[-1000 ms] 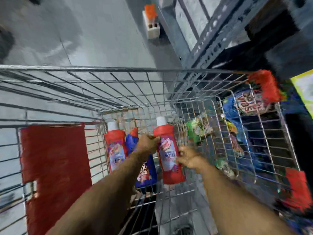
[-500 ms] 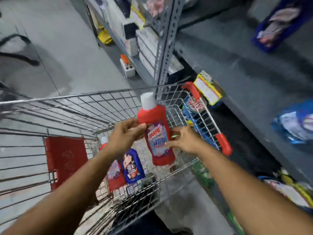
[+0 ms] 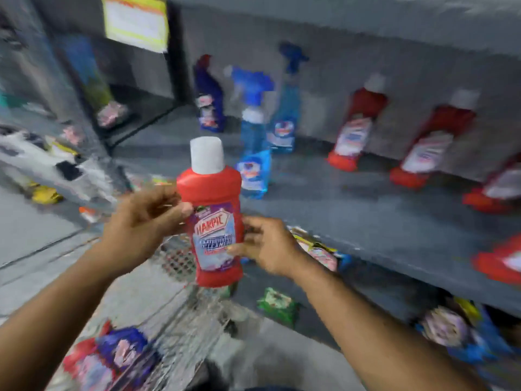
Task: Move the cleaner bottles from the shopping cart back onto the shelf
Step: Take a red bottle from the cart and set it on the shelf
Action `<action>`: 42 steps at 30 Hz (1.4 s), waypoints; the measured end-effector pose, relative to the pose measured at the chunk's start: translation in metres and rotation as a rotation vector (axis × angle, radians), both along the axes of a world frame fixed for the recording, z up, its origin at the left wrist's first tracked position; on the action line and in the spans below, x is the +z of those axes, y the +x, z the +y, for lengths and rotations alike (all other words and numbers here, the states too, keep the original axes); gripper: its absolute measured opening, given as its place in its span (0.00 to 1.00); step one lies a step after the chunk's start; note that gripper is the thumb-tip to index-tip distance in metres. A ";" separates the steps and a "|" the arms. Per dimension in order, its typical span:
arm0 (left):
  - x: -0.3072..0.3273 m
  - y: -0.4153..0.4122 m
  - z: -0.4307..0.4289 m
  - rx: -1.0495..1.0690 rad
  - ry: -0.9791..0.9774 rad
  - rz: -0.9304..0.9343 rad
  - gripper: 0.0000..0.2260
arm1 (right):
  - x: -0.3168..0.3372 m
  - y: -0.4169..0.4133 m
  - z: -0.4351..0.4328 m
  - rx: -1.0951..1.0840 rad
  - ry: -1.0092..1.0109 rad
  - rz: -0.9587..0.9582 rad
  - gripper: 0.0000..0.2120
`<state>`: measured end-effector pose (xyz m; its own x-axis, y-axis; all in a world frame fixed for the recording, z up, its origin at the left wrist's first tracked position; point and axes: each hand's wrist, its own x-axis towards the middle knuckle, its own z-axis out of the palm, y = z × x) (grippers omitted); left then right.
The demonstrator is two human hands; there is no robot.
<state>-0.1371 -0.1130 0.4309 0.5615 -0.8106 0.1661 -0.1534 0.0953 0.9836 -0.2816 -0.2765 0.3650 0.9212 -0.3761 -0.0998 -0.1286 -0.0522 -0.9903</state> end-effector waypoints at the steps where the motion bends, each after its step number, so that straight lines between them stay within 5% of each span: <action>1: 0.002 -0.020 -0.022 -0.059 -0.014 -0.028 0.07 | 0.002 -0.028 -0.013 -0.084 -0.010 -0.007 0.21; 9: 0.002 -0.189 -0.212 -0.430 -0.115 -0.007 0.10 | 0.010 -0.237 -0.124 -0.686 -0.149 -0.088 0.23; 15: -0.006 -0.247 -0.293 -0.475 -0.091 -0.073 0.13 | -0.004 -0.288 -0.188 -0.786 -0.203 -0.064 0.23; 26: -0.006 -0.255 -0.311 -0.452 -0.049 -0.057 0.13 | -0.015 -0.291 -0.204 -0.773 -0.263 -0.091 0.24; 31: -0.017 -0.211 -0.262 -0.254 -0.027 -0.078 0.16 | -0.033 -0.289 -0.138 -1.198 -0.533 -0.172 0.19; 34: -0.052 -0.132 -0.181 -0.040 0.037 -0.115 0.11 | -0.049 -0.234 -0.081 -0.945 -0.527 -0.085 0.12; 42: -0.179 0.088 0.120 0.874 0.655 0.147 0.16 | -0.095 0.077 0.042 0.187 -0.501 0.123 0.16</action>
